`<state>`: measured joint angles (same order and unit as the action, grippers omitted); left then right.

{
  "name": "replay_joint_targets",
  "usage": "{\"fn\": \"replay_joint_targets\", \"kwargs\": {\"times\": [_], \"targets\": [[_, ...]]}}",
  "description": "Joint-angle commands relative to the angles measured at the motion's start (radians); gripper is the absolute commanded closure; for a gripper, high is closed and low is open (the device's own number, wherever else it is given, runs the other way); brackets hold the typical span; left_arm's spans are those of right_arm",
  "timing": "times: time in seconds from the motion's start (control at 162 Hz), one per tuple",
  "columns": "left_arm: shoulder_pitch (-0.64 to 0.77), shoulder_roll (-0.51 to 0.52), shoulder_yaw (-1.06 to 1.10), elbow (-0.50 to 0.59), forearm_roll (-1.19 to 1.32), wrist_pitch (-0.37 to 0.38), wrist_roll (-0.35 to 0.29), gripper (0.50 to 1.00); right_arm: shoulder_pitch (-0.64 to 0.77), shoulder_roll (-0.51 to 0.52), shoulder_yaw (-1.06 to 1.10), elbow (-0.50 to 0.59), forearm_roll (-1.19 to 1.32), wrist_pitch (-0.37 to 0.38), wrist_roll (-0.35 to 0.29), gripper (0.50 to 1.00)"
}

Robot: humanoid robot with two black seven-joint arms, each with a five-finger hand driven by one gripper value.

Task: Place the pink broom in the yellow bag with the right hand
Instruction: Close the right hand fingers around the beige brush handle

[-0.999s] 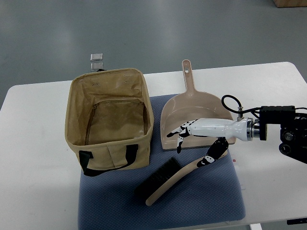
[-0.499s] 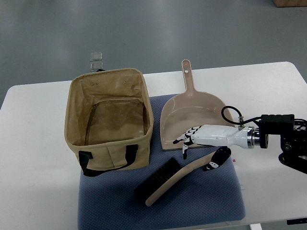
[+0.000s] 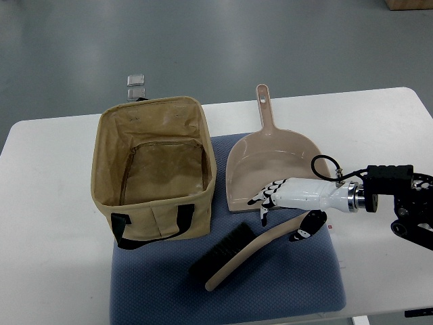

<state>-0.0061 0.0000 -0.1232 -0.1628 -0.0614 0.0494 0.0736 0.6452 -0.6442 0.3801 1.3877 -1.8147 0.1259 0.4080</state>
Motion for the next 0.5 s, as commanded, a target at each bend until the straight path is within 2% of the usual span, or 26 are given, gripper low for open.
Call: {"fn": "replay_joint_targets", "kwargs": {"times": [0.0, 0.247, 0.308, 0.413, 0.493], "targets": [[0.0, 0.0, 0.0, 0.0, 0.0, 0.0, 0.0, 0.5, -0.004, 0.011, 0.0, -0.006, 0.0, 0.0, 0.0, 0.576], [0.0, 0.0, -0.001, 0.0, 0.0, 0.001, 0.0, 0.5, -0.006, 0.021, 0.003, -0.033, -0.002, 0.0, 0.0, 0.599], [0.0, 0.0, 0.0, 0.0, 0.0, 0.0, 0.0, 0.5, -0.006, 0.02, 0.003, -0.033, -0.002, 0.0, 0.0, 0.628], [0.0, 0.0, -0.001, -0.001, 0.0, 0.0, 0.0, 0.5, -0.006, 0.021, 0.002, -0.033, -0.002, 0.001, 0.0, 0.64], [0.0, 0.0, 0.0, 0.0, 0.0, 0.001, 0.0, 0.5, -0.006, 0.02, 0.002, -0.033, -0.002, 0.001, 0.0, 0.668]]}}
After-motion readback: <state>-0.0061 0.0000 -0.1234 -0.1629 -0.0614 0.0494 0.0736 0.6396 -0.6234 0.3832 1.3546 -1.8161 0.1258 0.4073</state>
